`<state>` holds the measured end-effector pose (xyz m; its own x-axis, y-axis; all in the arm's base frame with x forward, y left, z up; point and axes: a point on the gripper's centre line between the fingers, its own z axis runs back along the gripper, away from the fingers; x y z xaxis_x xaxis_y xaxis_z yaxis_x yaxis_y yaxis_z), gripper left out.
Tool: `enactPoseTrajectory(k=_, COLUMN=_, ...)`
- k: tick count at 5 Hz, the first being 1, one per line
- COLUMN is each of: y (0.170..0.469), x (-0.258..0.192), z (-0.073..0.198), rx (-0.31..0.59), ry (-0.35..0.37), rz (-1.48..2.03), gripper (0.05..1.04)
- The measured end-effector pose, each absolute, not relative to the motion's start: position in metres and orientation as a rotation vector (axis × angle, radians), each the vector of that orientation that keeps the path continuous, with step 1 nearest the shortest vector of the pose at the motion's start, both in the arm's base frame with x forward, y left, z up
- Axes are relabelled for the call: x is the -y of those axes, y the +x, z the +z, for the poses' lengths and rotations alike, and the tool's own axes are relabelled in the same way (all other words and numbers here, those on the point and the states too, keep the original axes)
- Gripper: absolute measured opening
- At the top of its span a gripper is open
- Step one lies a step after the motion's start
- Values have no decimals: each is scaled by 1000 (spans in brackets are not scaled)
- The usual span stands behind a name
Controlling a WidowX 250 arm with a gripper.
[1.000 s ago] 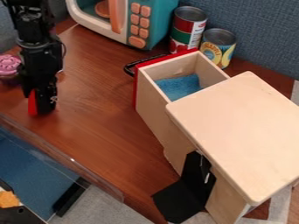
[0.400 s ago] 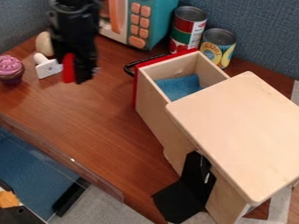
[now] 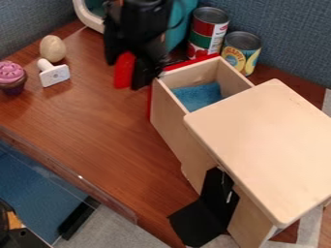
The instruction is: Take the strawberry and put it in the drawer
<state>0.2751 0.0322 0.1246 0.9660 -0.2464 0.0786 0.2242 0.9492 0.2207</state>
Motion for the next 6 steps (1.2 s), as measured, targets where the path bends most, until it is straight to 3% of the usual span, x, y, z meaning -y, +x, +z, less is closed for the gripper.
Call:
enactPoseTrajectory(k=1, y=290, x=-10, z=139, rx=107, ry=196, rz=-243, gripper=775)
enactPoseTrajectory(k=2, y=305, x=6, z=135, rx=71, ry=186, rz=-250, gripper=775)
enactPoseTrajectory(k=5, y=340, x=33, z=87, rx=19, ry=150, rz=-245, gripper=775)
enactPoseTrajectory(k=6, y=345, x=38, z=85, rx=25, ry=131, rz=-247, gripper=775)
